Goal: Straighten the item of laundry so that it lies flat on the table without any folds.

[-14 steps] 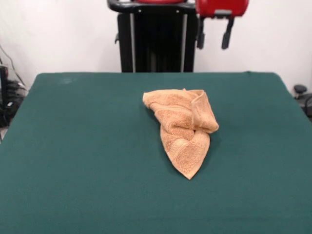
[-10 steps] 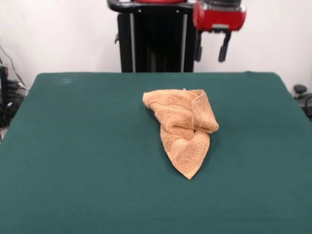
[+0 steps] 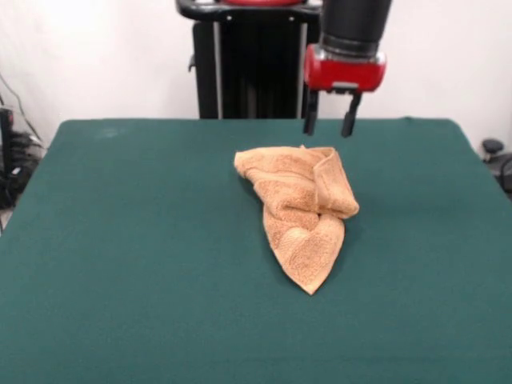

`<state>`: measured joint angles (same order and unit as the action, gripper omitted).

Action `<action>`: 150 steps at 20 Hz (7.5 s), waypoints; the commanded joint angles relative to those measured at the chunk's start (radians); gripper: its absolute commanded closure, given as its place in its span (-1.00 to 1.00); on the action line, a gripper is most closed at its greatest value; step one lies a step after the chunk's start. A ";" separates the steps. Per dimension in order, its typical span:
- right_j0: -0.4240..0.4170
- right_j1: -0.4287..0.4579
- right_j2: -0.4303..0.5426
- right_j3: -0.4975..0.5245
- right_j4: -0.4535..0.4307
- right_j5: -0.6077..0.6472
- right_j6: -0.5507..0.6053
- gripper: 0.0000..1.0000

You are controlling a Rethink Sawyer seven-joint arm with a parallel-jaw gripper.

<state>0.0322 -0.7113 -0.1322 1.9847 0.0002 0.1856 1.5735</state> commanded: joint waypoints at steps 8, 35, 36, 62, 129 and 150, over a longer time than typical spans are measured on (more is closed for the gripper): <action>-0.045 0.077 0.062 -0.066 0.024 -0.053 0.175 -1.00; -0.233 0.110 0.376 -0.048 0.064 0.003 0.171 -1.00; -0.235 0.098 0.381 -0.047 0.068 0.022 0.170 -1.00; -0.120 0.251 0.271 -0.191 0.087 -0.122 0.207 -1.00; -0.378 -0.159 0.131 0.041 -0.164 0.528 0.025 1.00; -0.178 -0.108 0.138 -0.571 -0.132 1.012 0.192 1.00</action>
<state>-0.1946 -0.8730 -0.0531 1.6151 -0.1390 1.0394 1.5743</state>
